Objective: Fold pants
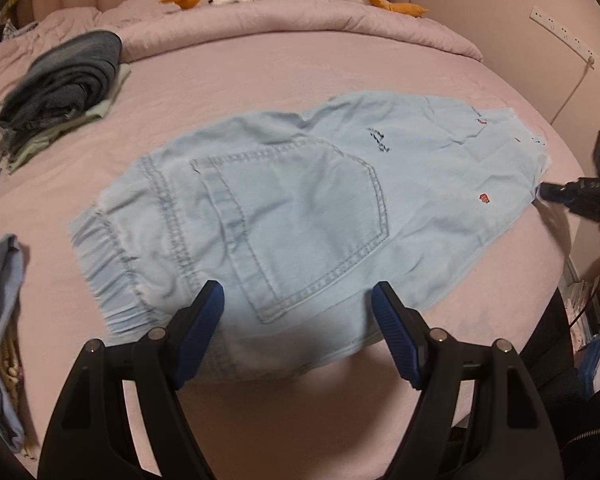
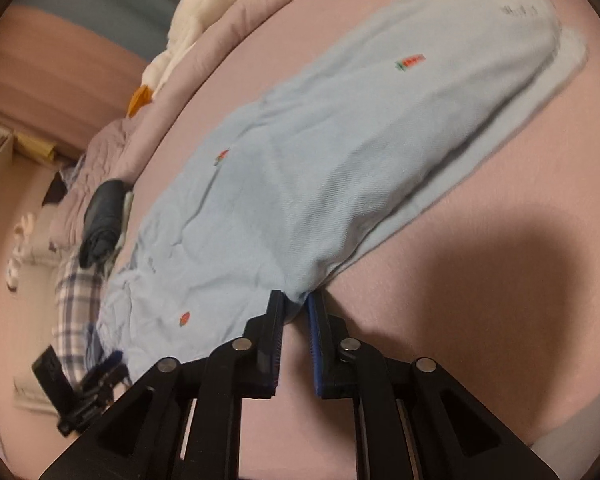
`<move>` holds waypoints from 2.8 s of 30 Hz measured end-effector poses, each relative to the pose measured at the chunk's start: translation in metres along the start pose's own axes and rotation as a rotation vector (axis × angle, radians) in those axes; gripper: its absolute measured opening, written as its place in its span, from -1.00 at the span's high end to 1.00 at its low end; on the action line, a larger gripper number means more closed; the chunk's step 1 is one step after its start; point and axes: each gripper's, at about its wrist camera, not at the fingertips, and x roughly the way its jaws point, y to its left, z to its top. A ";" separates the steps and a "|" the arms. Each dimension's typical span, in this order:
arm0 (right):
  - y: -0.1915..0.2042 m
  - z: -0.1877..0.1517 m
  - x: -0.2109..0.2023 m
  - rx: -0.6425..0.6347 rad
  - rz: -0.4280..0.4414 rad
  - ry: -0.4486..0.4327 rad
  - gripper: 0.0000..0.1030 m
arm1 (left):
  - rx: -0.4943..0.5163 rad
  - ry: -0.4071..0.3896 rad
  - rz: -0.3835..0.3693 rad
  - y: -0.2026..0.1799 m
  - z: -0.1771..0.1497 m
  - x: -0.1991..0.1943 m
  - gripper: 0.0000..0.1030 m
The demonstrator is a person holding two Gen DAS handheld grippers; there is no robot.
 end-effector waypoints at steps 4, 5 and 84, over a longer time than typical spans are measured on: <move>0.017 0.003 -0.037 -0.161 -0.098 -0.101 0.79 | 0.014 -0.026 -0.013 -0.004 0.007 -0.002 -0.48; 0.023 0.003 -0.043 -0.205 -0.126 -0.136 0.79 | 0.021 -0.024 -0.014 -0.007 0.010 0.001 -0.48; 0.215 -0.037 0.102 -0.946 -0.001 0.160 0.46 | -0.191 -0.128 -0.161 0.055 0.003 -0.028 -0.46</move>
